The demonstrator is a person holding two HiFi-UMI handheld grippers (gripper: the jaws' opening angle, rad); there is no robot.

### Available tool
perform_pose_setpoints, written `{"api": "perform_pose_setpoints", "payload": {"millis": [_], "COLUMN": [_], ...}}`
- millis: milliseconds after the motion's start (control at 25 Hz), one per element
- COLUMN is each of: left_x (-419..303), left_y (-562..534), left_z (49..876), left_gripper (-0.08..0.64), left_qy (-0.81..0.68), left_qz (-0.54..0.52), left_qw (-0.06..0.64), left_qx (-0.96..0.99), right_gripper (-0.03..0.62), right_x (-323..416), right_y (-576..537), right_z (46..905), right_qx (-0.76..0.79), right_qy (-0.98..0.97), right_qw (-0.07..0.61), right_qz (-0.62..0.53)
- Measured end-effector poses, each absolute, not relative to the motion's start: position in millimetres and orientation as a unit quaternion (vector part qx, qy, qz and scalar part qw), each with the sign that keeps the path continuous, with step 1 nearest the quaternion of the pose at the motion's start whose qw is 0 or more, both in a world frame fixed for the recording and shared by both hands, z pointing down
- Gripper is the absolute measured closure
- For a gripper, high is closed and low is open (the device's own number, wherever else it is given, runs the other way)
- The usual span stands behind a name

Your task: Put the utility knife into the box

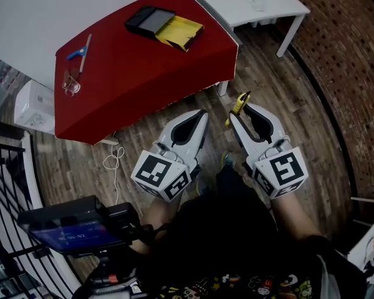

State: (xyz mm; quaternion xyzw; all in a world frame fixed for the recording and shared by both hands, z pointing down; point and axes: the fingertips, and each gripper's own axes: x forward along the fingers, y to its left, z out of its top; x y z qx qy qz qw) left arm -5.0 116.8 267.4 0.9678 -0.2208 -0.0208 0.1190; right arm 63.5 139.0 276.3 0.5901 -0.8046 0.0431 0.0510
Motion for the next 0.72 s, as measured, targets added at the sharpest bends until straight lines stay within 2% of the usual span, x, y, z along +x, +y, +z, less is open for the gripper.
{"api": "perform_pose_setpoints", "payload": {"millis": [720], "left_x": [88.2], "left_y": [-5.2], "left_z": [279.5], "left_gripper": [0.557], "left_qy": [-0.304], "left_qz": [-0.023], "left_qw": [0.107], "left_qx": [0.946], "right_gripper": [0.451], "right_x": [158.0], "right_y": [6.1], "right_z": [291.5], "right_qx": [0.515], "right_qy": [-0.855], "right_qw": [0.044], "right_qz": [0.045]}}
